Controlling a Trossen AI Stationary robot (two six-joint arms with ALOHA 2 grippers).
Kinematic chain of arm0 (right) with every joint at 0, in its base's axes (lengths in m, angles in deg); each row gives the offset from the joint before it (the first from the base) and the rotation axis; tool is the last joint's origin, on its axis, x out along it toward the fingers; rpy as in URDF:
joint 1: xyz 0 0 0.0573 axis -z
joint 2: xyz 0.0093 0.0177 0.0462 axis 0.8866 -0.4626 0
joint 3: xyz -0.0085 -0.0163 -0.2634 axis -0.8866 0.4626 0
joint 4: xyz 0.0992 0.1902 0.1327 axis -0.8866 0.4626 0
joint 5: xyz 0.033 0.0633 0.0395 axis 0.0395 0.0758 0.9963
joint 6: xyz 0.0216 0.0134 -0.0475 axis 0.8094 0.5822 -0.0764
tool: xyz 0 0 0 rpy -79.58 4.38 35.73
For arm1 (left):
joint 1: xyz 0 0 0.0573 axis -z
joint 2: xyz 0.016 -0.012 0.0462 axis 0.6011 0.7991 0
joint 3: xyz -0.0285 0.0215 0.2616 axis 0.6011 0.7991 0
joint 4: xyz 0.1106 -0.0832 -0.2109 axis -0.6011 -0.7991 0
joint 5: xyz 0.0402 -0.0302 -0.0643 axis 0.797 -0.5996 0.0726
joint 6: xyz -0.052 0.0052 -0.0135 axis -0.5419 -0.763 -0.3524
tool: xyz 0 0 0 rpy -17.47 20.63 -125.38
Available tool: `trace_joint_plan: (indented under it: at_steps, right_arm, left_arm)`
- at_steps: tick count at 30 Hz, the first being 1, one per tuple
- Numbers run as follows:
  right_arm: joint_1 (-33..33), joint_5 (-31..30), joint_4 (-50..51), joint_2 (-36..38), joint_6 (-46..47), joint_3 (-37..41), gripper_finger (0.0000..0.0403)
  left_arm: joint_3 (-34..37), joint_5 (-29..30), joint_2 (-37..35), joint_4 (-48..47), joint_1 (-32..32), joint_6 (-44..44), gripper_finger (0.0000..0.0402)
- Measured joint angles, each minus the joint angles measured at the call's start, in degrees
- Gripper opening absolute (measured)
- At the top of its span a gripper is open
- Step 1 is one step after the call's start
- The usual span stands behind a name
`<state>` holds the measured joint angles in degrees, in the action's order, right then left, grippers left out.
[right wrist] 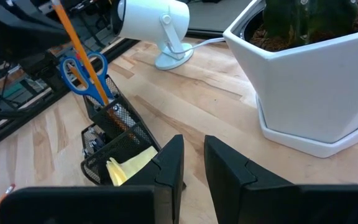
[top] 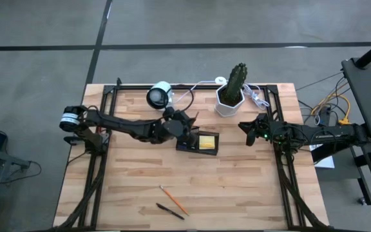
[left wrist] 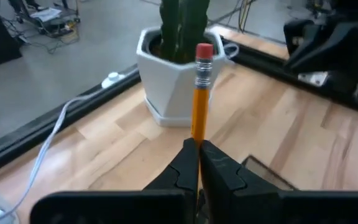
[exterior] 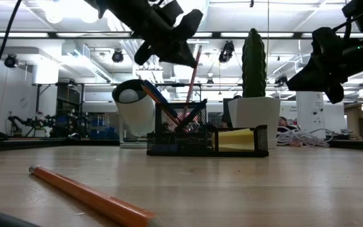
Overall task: Pick and place office supplies into organizer
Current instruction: Put the left yellow pencil into the black desk organizer, then put the black pen into the black desk organizer
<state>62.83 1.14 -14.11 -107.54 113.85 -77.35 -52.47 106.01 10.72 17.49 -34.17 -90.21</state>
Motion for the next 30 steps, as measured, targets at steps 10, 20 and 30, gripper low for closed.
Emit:
trace_joint_plan:
  at_steps: [10,20,30]
  right_arm:
    - [0.0,0.0,0.0,0.0,0.0,0.0,0.0054]
    - [0.0,0.0,0.0,0.0,0.0,0.0,0.0054]
    - [0.0,0.0,0.1,0.0,0.0,0.0,0.0054]
  left_arm:
    - [3.6,-3.2,0.0,-0.2,0.0,-0.1,0.0002]
    - [3.5,-6.3,-0.2,0.1,0.0,0.0,0.0001]
    - [3.5,-25.5,-1.6,0.4,0.1,3.7,0.0061]
